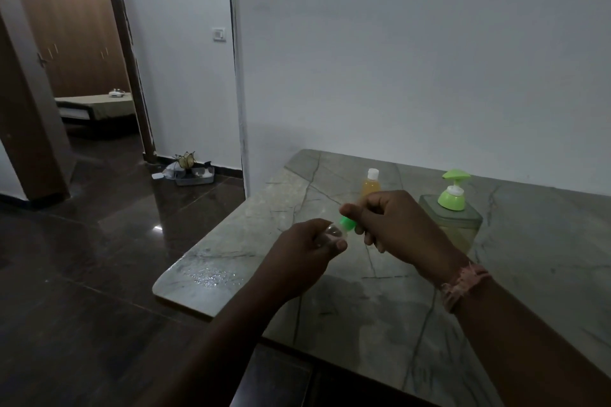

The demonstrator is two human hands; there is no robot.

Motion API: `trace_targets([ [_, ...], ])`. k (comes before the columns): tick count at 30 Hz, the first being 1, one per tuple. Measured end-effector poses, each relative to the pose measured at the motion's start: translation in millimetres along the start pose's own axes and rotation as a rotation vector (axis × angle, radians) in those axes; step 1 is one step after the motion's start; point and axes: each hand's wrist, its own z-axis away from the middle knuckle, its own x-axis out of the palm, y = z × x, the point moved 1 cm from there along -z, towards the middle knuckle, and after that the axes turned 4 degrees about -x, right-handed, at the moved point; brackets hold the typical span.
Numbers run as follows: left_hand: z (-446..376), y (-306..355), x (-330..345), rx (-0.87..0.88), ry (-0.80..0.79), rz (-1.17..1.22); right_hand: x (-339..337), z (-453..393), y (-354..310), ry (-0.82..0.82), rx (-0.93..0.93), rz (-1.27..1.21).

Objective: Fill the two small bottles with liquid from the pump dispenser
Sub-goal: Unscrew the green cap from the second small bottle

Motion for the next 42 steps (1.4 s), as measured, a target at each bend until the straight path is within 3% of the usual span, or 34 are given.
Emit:
trace_targets([
  [2,-1,-3,0,-0.029,-0.038,0.010,-2,-3,1,-0.072,-0.022,0.004],
  [7,-5,-16,-10,-0.135,-0.278,0.343,-12,-7,-2,-0.242,-0.148,0.072],
  [9,-5,-22,-12,-0.122,-0.303,0.405,-14,-8,-2,-0.257,-0.177,0.069],
  [13,-7,-29,-8,-0.084,-0.240,0.471,-8,-11,0,-0.130,-0.129,-0.071],
  [17,-8,-35,-1,-0.026,-0.100,0.453,10,-25,19,0.117,0.055,-0.251],
  [20,-6,-38,4,-0.012,-0.018,0.395,31,-39,42,0.145,0.252,-0.320],
  [23,-6,-38,5,-0.010,0.014,0.378,44,-54,54,0.170,0.332,-0.329],
  [29,-6,-36,5,-0.032,0.047,0.346,65,-57,66,0.224,0.199,0.167],
  [32,-6,-36,6,-0.035,0.056,0.312,72,-52,71,0.274,0.191,0.206],
  [37,-4,-32,6,-0.047,0.040,0.296,68,-51,64,0.208,0.159,0.237],
  [42,-5,-31,4,-0.052,0.054,0.315,23,-50,20,0.372,0.004,0.224],
])
